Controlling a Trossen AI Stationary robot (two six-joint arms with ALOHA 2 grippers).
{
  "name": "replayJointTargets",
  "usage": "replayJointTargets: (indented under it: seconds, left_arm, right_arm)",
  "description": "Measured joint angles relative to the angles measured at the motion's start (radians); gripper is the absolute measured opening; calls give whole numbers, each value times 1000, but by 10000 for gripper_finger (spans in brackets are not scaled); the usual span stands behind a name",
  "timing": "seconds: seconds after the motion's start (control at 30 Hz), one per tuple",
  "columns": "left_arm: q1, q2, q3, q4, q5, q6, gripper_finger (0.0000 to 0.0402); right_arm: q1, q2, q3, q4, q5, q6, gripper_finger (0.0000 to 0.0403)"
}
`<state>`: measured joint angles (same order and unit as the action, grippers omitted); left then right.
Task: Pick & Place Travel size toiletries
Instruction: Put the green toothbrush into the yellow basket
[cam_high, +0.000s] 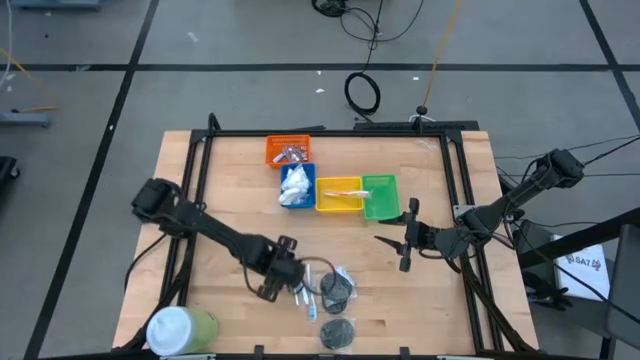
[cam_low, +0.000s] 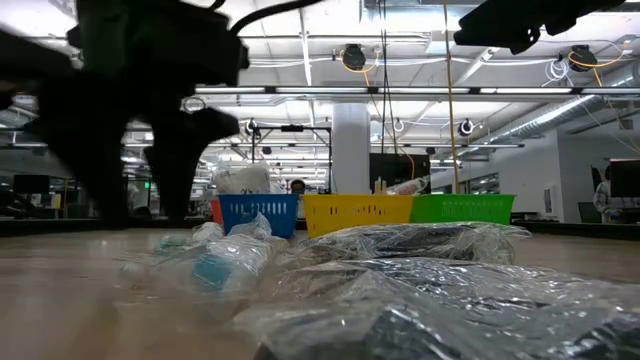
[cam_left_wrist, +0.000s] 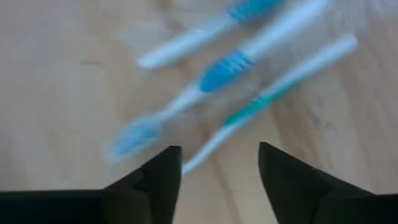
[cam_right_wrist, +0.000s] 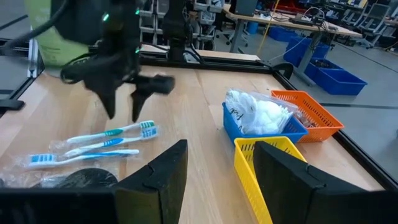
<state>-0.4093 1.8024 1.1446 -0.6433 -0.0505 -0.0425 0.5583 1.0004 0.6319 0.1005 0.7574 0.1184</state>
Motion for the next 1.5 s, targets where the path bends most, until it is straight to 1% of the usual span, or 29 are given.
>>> replayJointTargets:
  seconds: [0.1,0.17,0.27,0.4,0.53,0.67,0.73,0.87,0.97,1.0,1.07,1.23,1.37,1.43,1.5]
  left_arm:
    - [-22,58,0,-3,24,69,242]
    - [-32,82,4,5,22,96,253]
    - [-35,102,6,18,19,123,256]
    - [-27,104,4,35,26,127,243]
    - [-26,102,4,48,53,127,219]
    - [-24,103,3,70,106,160,178]
    - [-26,104,3,83,112,166,150]
    - [-15,105,2,100,121,160,81]
    - [-3,105,3,100,140,134,27]
    - [2,105,3,100,151,122,16]
    - [8,105,3,99,178,85,11]
    - [-2,83,-2,81,257,70,7]
    - [-10,12,-6,69,335,47,5]
    - [-7,-39,-2,82,335,43,5]
    - [-3,-93,-2,89,291,64,5]
  right_arm:
    - [0,0,0,0,0,0,171]
    - [0,0,0,1,0,1,171]
    - [0,0,0,2,0,1,171]
    - [0,0,0,5,0,1,171]
    - [0,0,0,5,0,1,171]
    - [0,0,0,5,0,1,171]
    - [0,0,0,4,0,1,171]
    - [0,0,0,4,0,1,171]
    - [0,0,0,4,0,1,171]
    - [0,0,0,4,0,1,171]
    - [0,0,0,4,0,1,171]
    - [0,0,0,4,0,3,171]
    - [0,0,0,3,0,8,171]
    - [0,0,0,3,0,8,171]
    - [0,0,0,3,0,8,171]
